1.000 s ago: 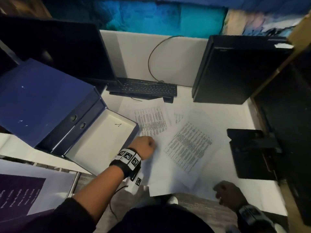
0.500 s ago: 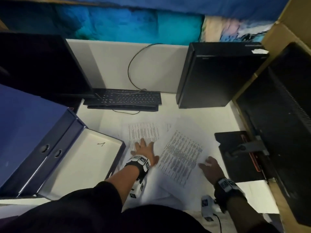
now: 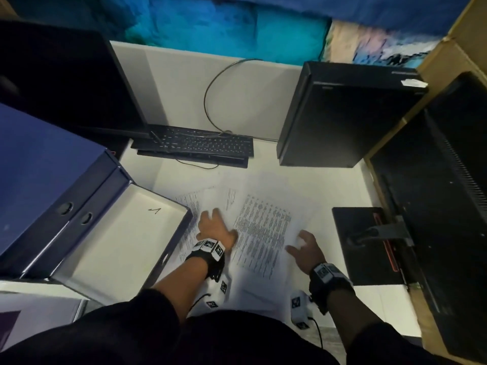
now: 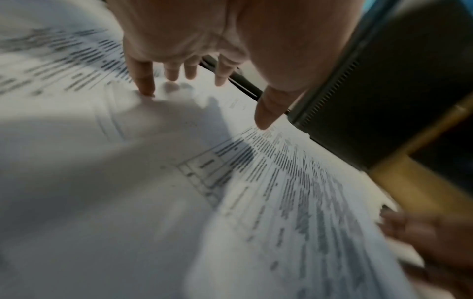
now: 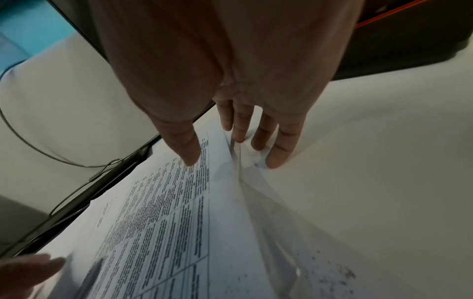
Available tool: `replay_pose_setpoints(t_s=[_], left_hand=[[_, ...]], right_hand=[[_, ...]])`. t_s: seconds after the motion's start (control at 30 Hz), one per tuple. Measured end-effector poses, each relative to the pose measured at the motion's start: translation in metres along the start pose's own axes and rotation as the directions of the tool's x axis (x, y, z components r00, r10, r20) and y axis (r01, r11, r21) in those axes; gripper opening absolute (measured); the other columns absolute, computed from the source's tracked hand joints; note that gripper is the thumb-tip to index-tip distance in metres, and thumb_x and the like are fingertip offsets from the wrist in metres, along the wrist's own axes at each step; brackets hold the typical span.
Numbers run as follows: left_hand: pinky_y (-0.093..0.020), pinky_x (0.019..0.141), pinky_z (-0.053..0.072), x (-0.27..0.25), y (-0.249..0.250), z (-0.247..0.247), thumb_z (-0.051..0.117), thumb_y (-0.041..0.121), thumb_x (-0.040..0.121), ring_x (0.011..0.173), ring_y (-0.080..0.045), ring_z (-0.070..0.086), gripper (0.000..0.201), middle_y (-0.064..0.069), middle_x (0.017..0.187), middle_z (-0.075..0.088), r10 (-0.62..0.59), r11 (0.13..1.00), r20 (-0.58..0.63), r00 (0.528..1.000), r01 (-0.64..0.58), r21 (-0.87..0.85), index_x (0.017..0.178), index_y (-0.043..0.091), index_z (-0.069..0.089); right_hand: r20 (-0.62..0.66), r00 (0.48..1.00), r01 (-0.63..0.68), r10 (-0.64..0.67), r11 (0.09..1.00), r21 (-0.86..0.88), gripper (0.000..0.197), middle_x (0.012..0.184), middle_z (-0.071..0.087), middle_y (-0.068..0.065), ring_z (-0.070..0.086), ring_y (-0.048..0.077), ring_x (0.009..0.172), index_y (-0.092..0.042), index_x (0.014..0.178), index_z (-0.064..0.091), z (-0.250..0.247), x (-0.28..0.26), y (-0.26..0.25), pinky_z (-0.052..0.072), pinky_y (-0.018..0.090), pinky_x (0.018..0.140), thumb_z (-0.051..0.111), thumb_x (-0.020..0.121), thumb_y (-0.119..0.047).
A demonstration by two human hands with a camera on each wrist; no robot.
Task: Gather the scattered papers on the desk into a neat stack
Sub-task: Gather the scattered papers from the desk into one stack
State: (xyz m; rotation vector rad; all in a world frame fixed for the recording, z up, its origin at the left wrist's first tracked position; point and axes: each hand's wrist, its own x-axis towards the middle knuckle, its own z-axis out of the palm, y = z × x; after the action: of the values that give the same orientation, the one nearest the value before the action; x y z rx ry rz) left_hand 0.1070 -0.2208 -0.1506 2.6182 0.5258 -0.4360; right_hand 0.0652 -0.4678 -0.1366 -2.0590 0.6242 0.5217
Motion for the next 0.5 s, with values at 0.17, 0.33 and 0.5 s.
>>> replay_pose_setpoints(t_s=[0.17,0.33,0.5], left_hand=[[-0.033,0.086,0.054,0.004,0.009,-0.007,0.085,0.057,0.052,0.102,-0.026,0.061,0.093,-0.009,0.115,0.061,-0.246,0.969,0.091,0.965,0.248,-0.011,0.124,0.012,0.049],[-0.034,0.076,0.056,-0.005,0.008,-0.015,0.071,0.024,0.077,0.098,-0.033,0.065,0.056,-0.017,0.117,0.063,-0.162,0.972,0.274,0.948,0.201,-0.122,0.124,0.002,0.049],[-0.035,0.064,0.056,-0.032,0.016,-0.03,0.054,0.011,0.084,0.078,-0.027,0.062,0.037,-0.011,0.096,0.061,-0.008,0.972,0.227,0.974,0.061,-0.227,0.121,0.012,0.046]], right_hand=[[0.085,0.996,0.006,-0.008,1.0,0.023,0.083,0.158,0.032,0.012,0.039,0.029,0.14,-0.012,0.153,0.022,0.007,-0.008,0.0,0.034,0.036,0.112,0.071,0.088,-0.024],[0.123,0.991,0.041,-0.048,0.998,0.053,0.081,0.158,0.032,0.01,0.04,0.028,0.139,-0.011,0.152,0.024,0.006,-0.018,0.007,0.034,0.035,0.111,0.072,0.088,-0.024],[0.054,0.998,0.017,-0.026,0.985,0.171,0.071,0.15,0.043,0.006,0.05,0.02,0.119,-0.012,0.145,0.038,-0.004,-0.024,0.017,0.039,0.031,0.103,0.075,0.084,-0.017]])
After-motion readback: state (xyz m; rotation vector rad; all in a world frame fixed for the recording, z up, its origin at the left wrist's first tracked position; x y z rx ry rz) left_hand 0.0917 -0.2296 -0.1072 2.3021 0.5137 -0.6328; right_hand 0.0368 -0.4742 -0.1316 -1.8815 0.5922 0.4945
